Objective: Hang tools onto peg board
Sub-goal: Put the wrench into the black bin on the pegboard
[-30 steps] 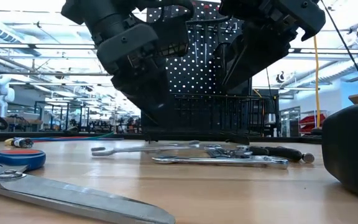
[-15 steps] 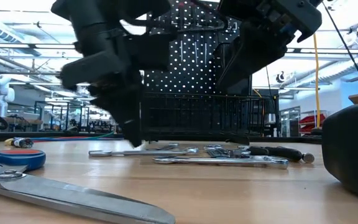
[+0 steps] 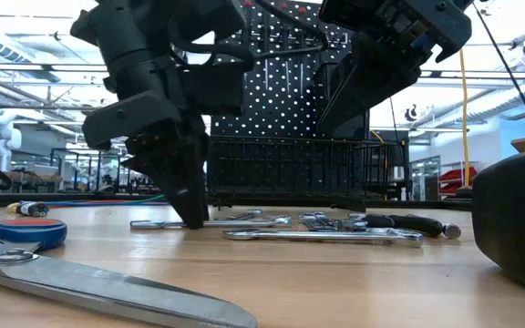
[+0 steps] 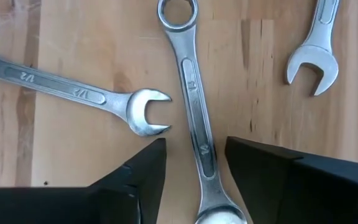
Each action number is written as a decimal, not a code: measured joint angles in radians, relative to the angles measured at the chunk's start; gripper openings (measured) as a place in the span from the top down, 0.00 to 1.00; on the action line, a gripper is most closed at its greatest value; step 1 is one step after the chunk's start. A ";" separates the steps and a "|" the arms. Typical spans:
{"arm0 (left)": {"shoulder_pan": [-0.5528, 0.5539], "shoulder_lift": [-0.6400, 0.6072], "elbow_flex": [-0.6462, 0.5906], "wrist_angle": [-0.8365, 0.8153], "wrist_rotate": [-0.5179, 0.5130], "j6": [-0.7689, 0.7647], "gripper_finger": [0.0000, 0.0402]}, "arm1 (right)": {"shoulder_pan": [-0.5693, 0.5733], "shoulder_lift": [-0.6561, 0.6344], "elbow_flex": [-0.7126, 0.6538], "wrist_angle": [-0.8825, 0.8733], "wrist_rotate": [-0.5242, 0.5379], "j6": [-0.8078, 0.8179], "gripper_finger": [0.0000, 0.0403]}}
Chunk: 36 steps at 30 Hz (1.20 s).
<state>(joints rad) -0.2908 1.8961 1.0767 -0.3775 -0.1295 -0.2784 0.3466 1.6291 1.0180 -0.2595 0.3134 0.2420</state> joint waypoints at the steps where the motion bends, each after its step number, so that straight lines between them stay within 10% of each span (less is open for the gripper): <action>1: 0.002 0.008 -0.001 0.000 0.010 -0.001 0.57 | 0.000 0.000 0.000 0.001 0.000 0.000 0.73; 12: 0.003 0.058 0.003 0.024 0.051 -0.002 0.95 | 0.000 0.000 0.000 0.002 0.004 0.000 0.73; 36: 0.000 -0.011 0.007 0.057 0.057 0.084 0.99 | 0.000 0.160 0.000 0.160 -0.087 -0.075 0.73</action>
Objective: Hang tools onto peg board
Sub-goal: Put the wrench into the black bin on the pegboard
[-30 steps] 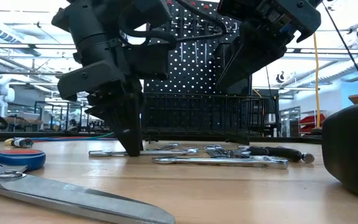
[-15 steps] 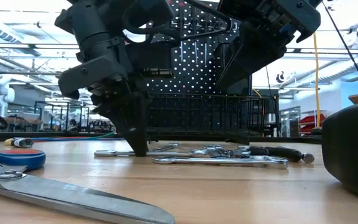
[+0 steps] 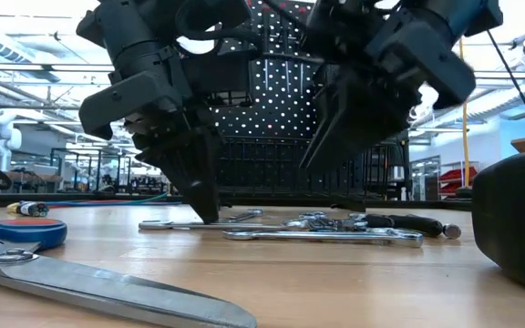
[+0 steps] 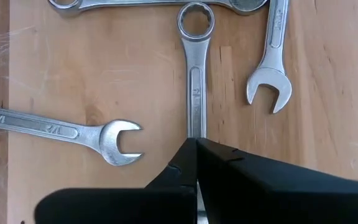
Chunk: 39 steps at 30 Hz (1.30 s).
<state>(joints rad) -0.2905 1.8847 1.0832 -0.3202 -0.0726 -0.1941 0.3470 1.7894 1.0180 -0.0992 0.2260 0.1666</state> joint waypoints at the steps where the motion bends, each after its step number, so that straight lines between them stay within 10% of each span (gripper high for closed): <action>1: 0.000 0.000 0.000 0.000 0.000 0.000 0.99 | -0.001 0.008 0.000 0.000 0.000 -0.002 0.73; 11: 0.000 -0.005 0.000 -0.005 -0.002 0.018 1.00 | -0.012 0.028 0.000 0.022 -0.076 -0.040 0.98; 39: -0.005 -0.046 0.000 -0.145 -0.072 0.045 1.00 | 0.052 -0.170 0.000 -0.070 0.234 -0.059 1.00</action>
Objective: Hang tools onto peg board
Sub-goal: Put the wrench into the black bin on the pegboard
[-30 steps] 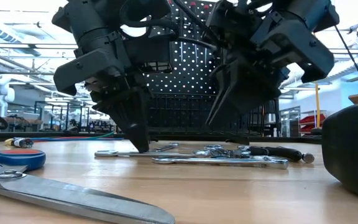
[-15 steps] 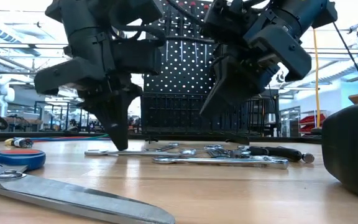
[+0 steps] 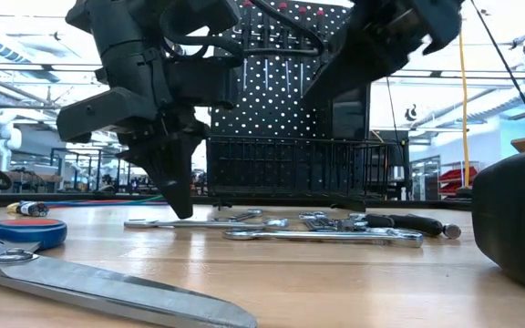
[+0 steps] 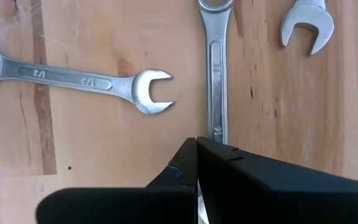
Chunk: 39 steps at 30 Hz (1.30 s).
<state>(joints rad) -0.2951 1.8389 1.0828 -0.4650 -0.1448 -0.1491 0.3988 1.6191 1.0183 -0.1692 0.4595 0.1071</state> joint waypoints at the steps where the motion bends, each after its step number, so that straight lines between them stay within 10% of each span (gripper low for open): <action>1: 0.000 0.000 0.000 -0.001 -0.006 0.000 1.00 | 0.011 -0.018 0.000 -0.034 0.033 0.012 1.00; 6: 0.000 0.000 0.000 0.013 -0.013 0.001 1.00 | 0.068 -0.104 0.000 -0.228 0.195 0.127 1.00; 23: 0.023 0.008 0.002 0.413 0.042 0.186 1.00 | 0.085 -0.116 0.000 -0.299 0.216 0.195 1.00; 39: 0.073 0.135 0.003 0.488 0.141 0.184 1.00 | 0.057 -0.115 -0.166 0.082 -0.034 0.038 1.00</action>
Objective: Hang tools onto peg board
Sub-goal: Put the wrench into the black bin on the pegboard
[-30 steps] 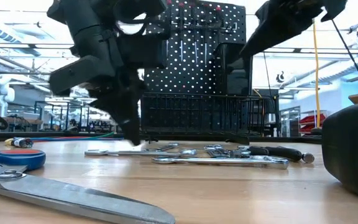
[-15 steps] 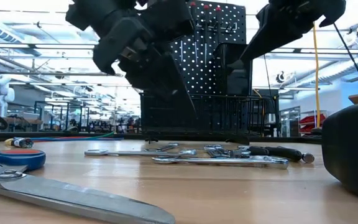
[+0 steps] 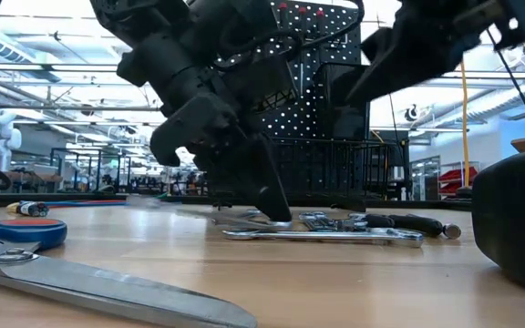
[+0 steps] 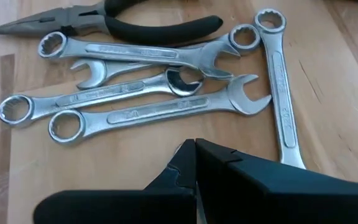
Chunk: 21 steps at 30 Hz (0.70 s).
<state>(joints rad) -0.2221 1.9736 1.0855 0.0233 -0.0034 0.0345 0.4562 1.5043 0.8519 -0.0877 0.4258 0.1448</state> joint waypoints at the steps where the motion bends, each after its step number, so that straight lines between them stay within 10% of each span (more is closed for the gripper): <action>1: 0.001 0.000 0.000 -0.005 -0.001 0.000 1.00 | -0.008 0.000 -0.016 0.035 -0.027 -0.006 1.00; 8: 0.023 0.012 0.001 0.000 -0.001 -0.055 1.00 | -0.049 0.008 -0.100 0.270 -0.279 -0.045 1.00; 21: 0.077 0.011 0.004 -0.095 0.002 -0.258 1.00 | -0.099 0.228 -0.101 0.446 -0.295 -0.102 1.00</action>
<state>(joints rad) -0.1455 1.9846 1.0892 -0.0715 -0.0013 -0.2236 0.3569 1.7324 0.7508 0.3581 0.1305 0.0429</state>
